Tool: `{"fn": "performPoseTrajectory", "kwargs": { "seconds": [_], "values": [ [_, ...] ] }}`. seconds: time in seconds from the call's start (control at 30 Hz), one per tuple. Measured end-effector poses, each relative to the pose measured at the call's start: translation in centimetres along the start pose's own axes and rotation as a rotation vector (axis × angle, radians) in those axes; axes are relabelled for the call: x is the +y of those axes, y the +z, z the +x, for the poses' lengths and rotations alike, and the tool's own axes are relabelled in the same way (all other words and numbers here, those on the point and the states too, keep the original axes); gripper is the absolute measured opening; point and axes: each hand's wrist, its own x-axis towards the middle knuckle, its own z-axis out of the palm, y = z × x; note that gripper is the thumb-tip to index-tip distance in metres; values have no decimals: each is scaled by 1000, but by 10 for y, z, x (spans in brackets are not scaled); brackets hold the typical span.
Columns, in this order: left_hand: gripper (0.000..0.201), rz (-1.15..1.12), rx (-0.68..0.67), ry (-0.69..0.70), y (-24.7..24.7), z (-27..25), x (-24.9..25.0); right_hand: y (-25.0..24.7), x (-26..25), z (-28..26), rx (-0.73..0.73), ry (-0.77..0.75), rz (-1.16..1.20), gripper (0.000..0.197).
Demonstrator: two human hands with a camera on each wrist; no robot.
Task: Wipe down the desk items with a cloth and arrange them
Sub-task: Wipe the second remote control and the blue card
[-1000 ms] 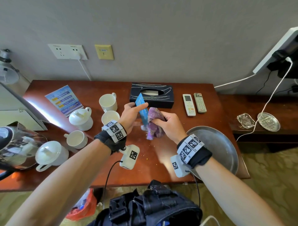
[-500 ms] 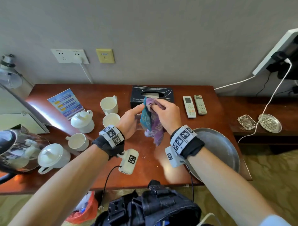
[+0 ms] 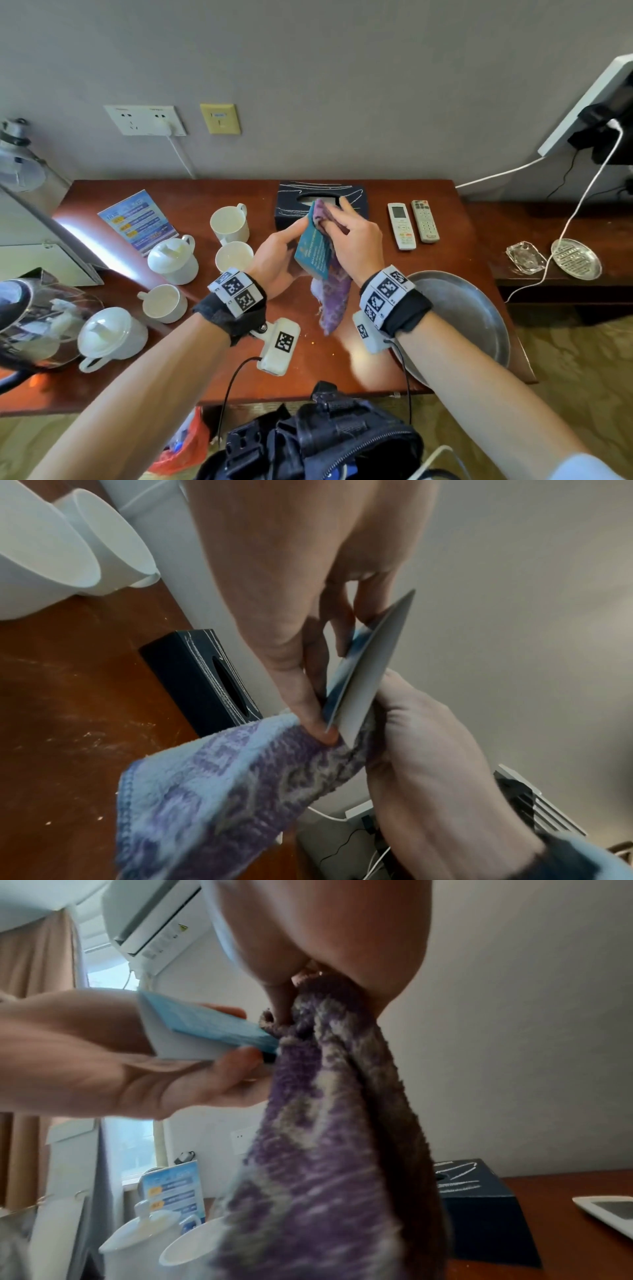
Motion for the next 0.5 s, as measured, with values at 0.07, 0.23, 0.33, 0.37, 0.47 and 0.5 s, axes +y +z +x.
{"fn": "performPoseTrajectory", "kwargs": {
  "seconds": [0.07,0.23,0.33,0.37,0.47,0.5],
  "values": [
    [35,-21,9,9,1,-1,1,0,-2,-13,-30,-83,-5,34],
    [37,-67,10,-5,2,-1,-7,3,8,-29,-42,-167,-50,33],
    [34,-27,-33,-32,8,-2,-13,-6,9,-7,33,68,-41,30],
    [31,-17,-48,-31,10,-3,-13,-8,8,-2,35,119,-10,31],
    [29,16,-57,-8,13,-4,-12,-7,8,-2,30,105,81,34],
    [29,40,-47,3,15,-4,-12,-7,8,-5,27,97,110,35]
  ]
}}
